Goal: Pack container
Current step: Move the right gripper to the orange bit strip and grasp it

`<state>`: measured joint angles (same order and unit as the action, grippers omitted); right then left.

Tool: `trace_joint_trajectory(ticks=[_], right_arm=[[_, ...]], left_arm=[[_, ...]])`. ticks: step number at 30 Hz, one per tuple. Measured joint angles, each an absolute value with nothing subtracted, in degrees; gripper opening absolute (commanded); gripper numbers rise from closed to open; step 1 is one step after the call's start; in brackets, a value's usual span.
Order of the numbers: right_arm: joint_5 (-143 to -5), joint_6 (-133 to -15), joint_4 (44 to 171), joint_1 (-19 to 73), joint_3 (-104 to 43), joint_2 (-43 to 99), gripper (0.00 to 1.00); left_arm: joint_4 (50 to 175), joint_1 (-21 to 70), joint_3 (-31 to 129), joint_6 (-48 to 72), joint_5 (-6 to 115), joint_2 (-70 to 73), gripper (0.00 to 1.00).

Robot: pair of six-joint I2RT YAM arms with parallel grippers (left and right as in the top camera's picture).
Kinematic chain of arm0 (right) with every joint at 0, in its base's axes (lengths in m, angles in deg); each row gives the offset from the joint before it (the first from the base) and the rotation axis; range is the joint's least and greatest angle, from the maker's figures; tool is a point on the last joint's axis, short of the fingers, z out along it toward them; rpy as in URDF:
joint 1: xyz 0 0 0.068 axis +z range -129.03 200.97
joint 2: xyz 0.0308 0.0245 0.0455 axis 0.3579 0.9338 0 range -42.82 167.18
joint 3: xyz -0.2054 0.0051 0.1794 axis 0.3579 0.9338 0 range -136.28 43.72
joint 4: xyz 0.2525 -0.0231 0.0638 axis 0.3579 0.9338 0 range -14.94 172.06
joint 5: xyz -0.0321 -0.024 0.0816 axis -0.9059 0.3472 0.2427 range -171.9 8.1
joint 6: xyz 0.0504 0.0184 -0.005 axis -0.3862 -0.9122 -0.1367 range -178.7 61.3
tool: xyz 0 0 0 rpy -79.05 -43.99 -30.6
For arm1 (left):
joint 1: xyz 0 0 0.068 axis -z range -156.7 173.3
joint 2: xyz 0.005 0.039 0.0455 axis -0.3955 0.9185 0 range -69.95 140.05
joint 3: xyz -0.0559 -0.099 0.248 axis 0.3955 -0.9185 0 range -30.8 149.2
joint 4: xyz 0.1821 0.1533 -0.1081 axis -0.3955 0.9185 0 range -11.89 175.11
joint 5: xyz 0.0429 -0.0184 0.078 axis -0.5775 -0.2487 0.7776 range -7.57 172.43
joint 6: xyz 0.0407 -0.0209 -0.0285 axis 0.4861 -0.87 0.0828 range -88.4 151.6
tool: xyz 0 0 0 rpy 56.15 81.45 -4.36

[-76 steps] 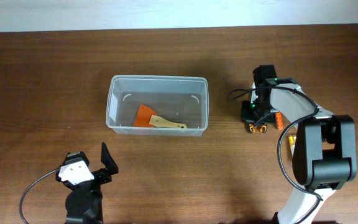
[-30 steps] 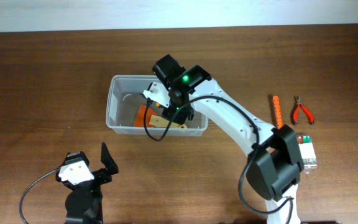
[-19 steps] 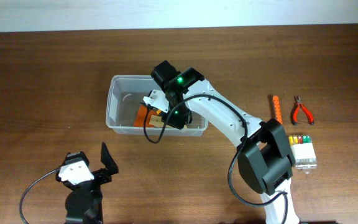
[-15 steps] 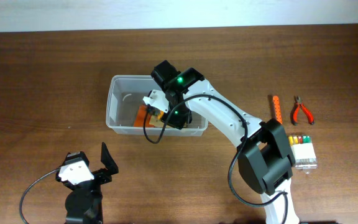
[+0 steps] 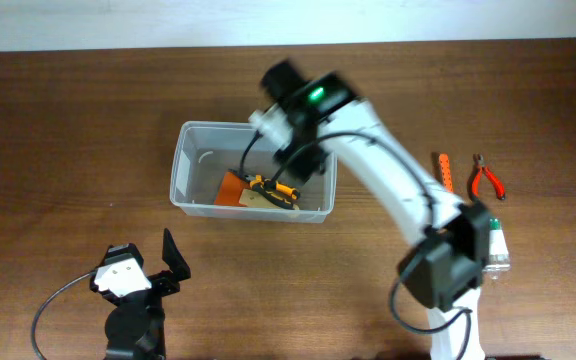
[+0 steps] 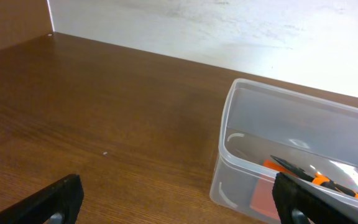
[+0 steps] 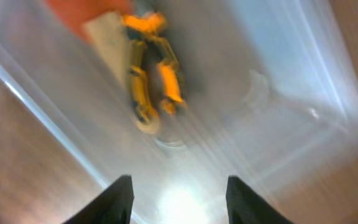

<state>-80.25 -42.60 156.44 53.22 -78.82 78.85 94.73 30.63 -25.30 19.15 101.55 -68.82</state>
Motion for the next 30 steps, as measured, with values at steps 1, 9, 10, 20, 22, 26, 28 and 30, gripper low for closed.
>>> trace_joint_trajectory(ticks=[1,9,10,20,22,26,28,30], right_arm=[[-81.06,-43.78,158.06,51.54,-81.10,77.84,0.50],[-84.93,-49.01,169.23,32.15,-92.24,69.56,0.50],[-85.04,-49.33,170.04,30.58,-92.24,69.30,0.50],[-85.12,-49.05,167.31,19.39,-86.32,69.64,0.56],[-85.12,-48.17,165.05,18.07,-82.89,69.64,0.57],[-85.12,-46.67,158.83,16.20,-73.99,69.64,0.61],[-85.12,-46.16,155.52,15.56,-69.03,69.78,0.63],[-85.10,-45.97,151.44,15.08,-64.00,69.84,0.64]], left_arm=[[94.73,30.63,-25.30,19.15,101.53,-68.82,0.99],[94.73,30.63,-25.30,19.15,101.53,-68.82,0.99],[94.73,30.63,-25.30,19.15,101.55,-68.82,0.99],[94.73,30.63,-25.30,19.15,101.55,-68.82,0.99],[94.73,30.63,-25.30,19.15,101.55,-68.82,0.99],[94.73,30.63,-25.28,19.15,101.55,-68.82,0.99],[94.73,30.63,-25.30,19.15,101.55,-68.82,0.99],[94.73,30.63,-25.28,19.15,101.55,-68.82,0.99]])
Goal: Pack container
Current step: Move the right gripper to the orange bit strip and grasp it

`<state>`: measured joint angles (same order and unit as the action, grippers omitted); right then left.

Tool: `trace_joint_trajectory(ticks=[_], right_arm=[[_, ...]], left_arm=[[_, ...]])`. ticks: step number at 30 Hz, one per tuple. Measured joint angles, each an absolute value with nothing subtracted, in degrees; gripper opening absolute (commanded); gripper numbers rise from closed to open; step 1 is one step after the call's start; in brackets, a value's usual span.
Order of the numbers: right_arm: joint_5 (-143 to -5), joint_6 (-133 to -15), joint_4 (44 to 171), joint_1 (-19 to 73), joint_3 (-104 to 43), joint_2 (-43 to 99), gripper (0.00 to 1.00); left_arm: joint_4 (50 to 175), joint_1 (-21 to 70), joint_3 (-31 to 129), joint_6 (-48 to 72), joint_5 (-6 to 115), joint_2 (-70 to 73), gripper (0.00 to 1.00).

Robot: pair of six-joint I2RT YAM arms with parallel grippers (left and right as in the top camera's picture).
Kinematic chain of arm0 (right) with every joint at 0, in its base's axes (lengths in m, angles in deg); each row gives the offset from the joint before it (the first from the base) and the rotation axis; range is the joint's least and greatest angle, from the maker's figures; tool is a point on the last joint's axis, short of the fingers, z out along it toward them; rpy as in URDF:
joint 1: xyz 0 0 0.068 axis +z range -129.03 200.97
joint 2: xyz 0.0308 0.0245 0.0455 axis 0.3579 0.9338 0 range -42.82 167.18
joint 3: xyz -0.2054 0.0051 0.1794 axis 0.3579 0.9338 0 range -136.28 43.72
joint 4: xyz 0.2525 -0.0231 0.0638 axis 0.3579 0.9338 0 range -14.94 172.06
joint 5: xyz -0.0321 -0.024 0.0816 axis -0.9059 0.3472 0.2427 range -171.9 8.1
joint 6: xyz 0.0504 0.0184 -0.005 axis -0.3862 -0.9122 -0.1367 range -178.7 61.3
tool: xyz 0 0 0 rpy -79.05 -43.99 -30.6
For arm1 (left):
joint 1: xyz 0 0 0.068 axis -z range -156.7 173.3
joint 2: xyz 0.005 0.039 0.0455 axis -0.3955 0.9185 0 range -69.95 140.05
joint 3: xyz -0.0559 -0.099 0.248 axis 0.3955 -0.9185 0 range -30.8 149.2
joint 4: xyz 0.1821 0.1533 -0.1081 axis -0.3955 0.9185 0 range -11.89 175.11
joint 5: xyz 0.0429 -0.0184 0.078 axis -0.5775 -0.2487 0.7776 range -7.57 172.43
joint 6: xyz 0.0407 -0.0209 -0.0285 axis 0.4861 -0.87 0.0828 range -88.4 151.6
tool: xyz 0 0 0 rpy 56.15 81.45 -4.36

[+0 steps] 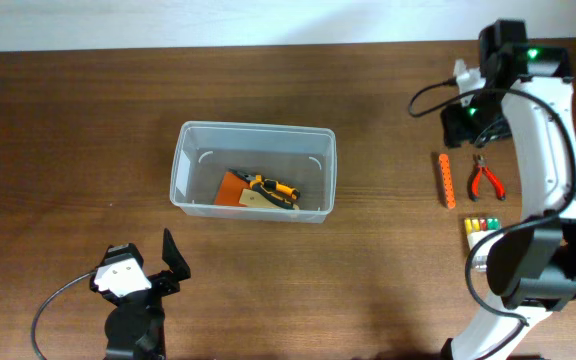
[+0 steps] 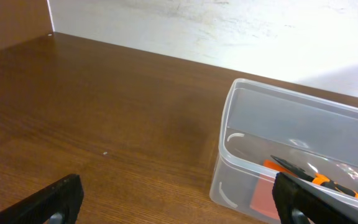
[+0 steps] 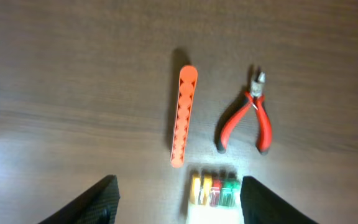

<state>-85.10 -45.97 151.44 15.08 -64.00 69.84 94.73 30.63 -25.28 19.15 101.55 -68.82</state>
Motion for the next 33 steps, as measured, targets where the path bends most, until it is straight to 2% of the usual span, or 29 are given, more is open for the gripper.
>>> trace_joint_trajectory(ticks=[5,10,16,33], right_arm=[[-84.88,-44.31,142.59,14.77,-53.36,69.95,0.66],[-84.86,-43.28,136.38,14.69,-45.95,69.95,0.58],[-84.84,-43.21,129.95,14.14,-40.25,69.95,0.58],[-82.33,-43.26,125.43,9.53,-36.84,70.89,0.57]], left_arm=[[94.73,30.63,-25.28,19.15,101.55,-68.82,0.99],[94.73,30.63,-25.30,19.15,101.55,-68.84,0.99],[94.73,30.63,-25.30,19.15,101.55,-68.82,0.99],[94.73,30.63,-25.28,19.15,101.55,-68.82,0.99]])
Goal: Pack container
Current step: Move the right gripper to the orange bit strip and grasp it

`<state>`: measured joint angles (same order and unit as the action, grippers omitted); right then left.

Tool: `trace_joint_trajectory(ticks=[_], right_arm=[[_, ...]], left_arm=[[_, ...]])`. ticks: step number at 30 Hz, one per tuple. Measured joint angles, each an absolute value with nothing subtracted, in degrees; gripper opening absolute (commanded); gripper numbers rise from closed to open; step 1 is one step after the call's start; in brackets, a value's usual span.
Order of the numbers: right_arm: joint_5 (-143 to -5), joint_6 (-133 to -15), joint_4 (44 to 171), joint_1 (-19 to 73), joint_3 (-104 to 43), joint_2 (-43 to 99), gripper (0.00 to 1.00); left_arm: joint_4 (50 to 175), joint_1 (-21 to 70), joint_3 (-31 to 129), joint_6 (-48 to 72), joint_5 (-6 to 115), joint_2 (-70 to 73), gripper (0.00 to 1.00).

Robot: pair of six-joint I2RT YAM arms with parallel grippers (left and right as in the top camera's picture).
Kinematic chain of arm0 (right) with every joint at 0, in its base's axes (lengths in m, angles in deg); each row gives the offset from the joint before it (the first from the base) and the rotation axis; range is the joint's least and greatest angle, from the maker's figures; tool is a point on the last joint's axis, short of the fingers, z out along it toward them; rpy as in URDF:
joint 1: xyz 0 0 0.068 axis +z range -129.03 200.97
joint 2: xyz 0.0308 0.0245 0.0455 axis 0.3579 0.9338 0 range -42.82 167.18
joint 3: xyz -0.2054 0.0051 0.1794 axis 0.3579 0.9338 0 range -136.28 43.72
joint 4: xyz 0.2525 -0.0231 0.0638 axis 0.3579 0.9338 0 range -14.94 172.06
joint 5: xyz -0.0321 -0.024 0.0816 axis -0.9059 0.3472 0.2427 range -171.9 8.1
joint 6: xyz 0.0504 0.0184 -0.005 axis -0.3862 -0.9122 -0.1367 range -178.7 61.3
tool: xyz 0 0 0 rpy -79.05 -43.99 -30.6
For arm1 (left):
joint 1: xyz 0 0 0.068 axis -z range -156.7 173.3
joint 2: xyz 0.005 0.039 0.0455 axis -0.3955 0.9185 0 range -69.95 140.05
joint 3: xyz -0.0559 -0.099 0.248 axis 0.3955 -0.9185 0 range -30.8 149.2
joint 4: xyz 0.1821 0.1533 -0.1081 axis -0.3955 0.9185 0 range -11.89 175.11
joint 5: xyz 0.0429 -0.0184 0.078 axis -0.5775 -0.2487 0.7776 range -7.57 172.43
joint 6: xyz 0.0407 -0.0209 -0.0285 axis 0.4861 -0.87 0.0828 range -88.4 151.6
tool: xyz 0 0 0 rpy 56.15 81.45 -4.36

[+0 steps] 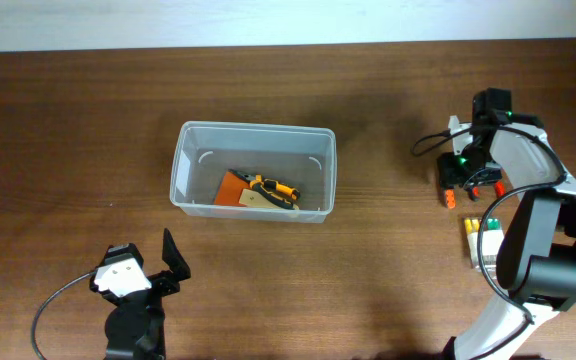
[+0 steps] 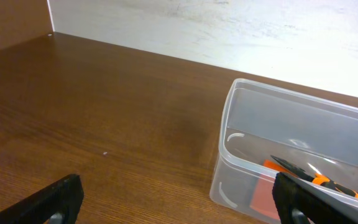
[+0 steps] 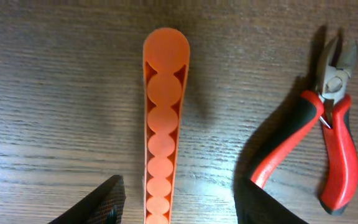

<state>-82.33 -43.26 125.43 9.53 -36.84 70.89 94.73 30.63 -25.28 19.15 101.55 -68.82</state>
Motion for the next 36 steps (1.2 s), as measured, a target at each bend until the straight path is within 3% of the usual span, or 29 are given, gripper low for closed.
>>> trace_joint_trajectory(ticks=[27,28,31,36], right_arm=[[-80.29,-43.24,121.65,9.53,-36.84,75.50,0.54],[-80.29,-43.24,121.62,9.53,-36.84,75.50,0.51],[-80.18,-42.99,121.62,9.53,-36.84,75.50,0.26],[-79.66,-43.30,122.39,9.53,-36.86,75.50,0.05]], left_arm=[[94.73,30.63,-25.30,19.15,101.55,-68.84,0.99],[94.73,30.63,-25.28,19.15,101.55,-68.82,0.99],[94.73,30.63,-25.30,19.15,101.55,-68.82,0.99],[94.73,30.63,-25.28,19.15,101.55,-68.82,0.99]])
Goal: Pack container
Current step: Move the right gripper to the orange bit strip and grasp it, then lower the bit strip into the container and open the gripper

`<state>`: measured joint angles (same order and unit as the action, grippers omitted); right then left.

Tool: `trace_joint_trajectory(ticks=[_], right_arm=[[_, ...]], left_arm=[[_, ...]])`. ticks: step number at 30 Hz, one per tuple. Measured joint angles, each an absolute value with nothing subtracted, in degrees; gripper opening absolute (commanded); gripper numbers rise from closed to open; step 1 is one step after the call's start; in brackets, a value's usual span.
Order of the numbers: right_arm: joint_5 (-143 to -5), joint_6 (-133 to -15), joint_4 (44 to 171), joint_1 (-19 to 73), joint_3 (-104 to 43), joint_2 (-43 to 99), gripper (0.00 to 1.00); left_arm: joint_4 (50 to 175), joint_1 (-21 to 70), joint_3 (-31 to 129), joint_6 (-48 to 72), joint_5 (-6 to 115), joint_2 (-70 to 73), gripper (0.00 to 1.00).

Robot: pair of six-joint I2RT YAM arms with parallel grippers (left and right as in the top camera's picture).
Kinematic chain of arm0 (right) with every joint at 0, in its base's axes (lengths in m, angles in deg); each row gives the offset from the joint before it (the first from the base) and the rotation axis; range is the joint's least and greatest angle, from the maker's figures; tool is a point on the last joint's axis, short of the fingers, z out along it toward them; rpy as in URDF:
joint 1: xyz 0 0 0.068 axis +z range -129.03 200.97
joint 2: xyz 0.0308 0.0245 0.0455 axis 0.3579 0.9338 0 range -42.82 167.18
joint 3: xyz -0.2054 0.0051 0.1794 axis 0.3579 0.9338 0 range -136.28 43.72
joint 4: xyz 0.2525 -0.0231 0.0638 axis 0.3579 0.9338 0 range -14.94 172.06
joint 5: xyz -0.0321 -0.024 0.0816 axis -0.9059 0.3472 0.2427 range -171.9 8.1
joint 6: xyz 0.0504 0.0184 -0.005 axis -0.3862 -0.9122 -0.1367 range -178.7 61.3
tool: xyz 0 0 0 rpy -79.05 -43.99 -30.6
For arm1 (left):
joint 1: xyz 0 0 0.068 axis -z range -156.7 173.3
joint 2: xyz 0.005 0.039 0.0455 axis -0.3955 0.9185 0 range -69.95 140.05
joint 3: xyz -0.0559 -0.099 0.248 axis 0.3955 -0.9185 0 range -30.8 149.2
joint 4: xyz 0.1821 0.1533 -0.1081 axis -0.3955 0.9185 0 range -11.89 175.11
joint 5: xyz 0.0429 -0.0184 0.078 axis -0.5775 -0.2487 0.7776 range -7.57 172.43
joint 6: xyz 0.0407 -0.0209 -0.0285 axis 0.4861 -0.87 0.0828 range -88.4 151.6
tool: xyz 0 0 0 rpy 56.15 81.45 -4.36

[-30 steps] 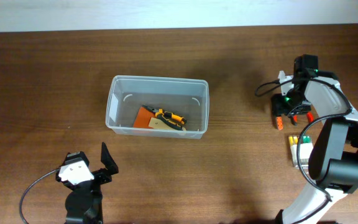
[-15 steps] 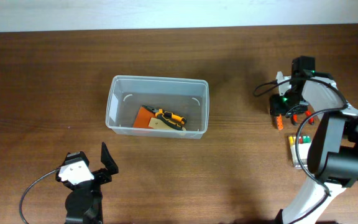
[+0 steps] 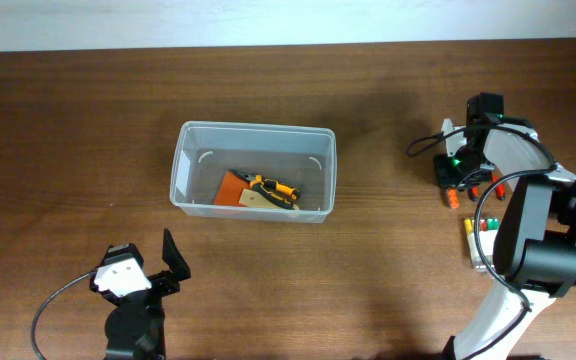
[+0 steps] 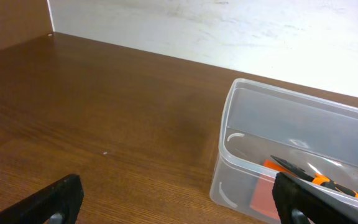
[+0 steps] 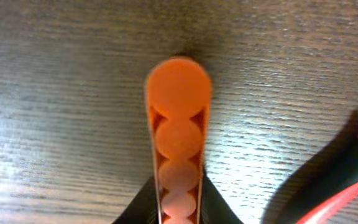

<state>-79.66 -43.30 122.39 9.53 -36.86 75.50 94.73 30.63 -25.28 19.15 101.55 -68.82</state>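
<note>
The clear plastic container (image 3: 182, 172) stands left of the table's middle, holding an orange card and yellow-black pliers (image 3: 272, 189). The left wrist view shows its near wall (image 4: 241, 177). An orange strip of round discs (image 5: 178, 106) lies on the table at the far right. My right gripper (image 5: 178, 208) is low over it and shut on its two long sides. In the overhead view the right gripper (image 3: 452, 178) hides most of the strip. My left gripper (image 4: 179, 208) stands open at the front left, well short of the container.
Red-handled cutters (image 3: 490, 181) lie just right of the strip, their handle at the right wrist view's edge. A small pack of coloured pieces (image 3: 480, 240) sits nearer the front, beside the right arm. Dark wood tabletop, white wall behind.
My right gripper was open a little above the orange strip with fingers wide apart. Now it is lower and shut on the strip's sides. The left arm has not moved.
My right gripper was first open over the container, with the yellow pliers lying inside. Then it was high above the strip, cutters and coloured pack at the far right. It stood close over the strip, open, and now grips it on the table.
</note>
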Motion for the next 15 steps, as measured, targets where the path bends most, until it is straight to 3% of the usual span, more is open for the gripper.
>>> trace_joint_trajectory(ticks=[9,15], right_arm=[[-76.16,-43.24,130.26,9.53,-41.73,75.66,0.04],[-73.32,-43.28,139.42,10.64,-60.24,75.66,0.04]], left_arm=[[94.73,30.63,-25.28,19.15,101.55,-68.82,0.99],[94.73,30.63,-25.30,19.15,101.55,-68.82,0.99]])
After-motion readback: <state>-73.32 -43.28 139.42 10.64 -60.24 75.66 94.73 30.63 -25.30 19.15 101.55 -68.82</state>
